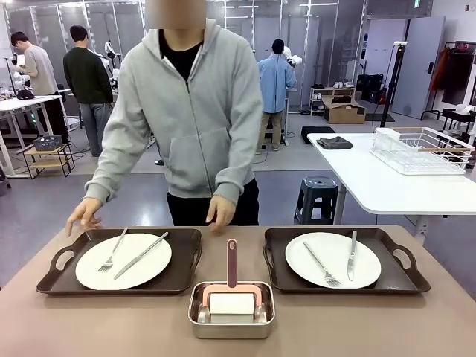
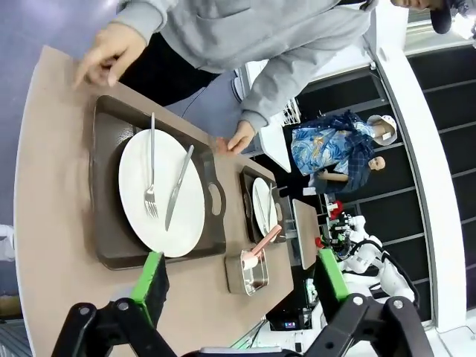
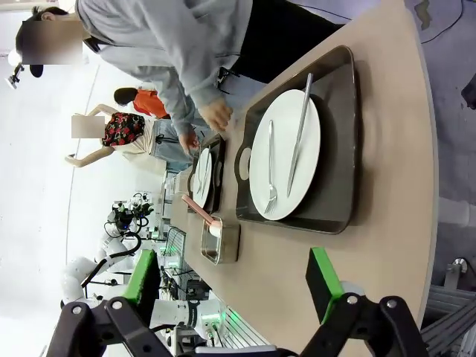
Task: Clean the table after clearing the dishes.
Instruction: When the left (or right) Handle tray is removed, use the left hand (or right hand) to clean the left (or right) side of the table with the Lint Roller.
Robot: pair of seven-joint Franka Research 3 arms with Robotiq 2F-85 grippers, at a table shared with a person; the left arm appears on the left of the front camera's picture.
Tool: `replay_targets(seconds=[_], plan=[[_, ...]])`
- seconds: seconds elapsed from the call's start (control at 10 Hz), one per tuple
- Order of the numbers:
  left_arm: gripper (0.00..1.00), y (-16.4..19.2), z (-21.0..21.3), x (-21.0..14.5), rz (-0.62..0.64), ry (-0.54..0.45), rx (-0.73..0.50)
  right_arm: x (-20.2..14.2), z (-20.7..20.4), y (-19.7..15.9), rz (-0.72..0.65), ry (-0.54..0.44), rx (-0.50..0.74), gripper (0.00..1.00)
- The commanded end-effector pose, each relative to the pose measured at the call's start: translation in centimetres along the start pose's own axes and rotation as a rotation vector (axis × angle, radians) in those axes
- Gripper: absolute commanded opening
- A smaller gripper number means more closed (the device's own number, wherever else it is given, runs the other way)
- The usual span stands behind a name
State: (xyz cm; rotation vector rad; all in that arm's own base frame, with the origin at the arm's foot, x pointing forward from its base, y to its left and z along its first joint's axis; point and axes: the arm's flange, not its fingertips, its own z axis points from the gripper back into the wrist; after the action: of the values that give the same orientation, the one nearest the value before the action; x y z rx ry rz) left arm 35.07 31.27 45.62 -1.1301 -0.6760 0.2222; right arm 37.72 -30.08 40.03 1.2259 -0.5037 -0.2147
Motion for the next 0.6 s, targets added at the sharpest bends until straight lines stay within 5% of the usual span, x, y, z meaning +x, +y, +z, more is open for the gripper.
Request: replay_targets(seconds=[0.0,0.5], plan=[[1.00,-0.05,0.35,0.02,-0.004,-0.014,-0.007,-0.02,0.03,0.20,0.003,0.003,0.006,1.00],[1.00,-0.05,0.35,0.02,-0.004,-0.014,-0.007,-0.02,0.03,0.20,0.003,0.003,0.006,1.00]])
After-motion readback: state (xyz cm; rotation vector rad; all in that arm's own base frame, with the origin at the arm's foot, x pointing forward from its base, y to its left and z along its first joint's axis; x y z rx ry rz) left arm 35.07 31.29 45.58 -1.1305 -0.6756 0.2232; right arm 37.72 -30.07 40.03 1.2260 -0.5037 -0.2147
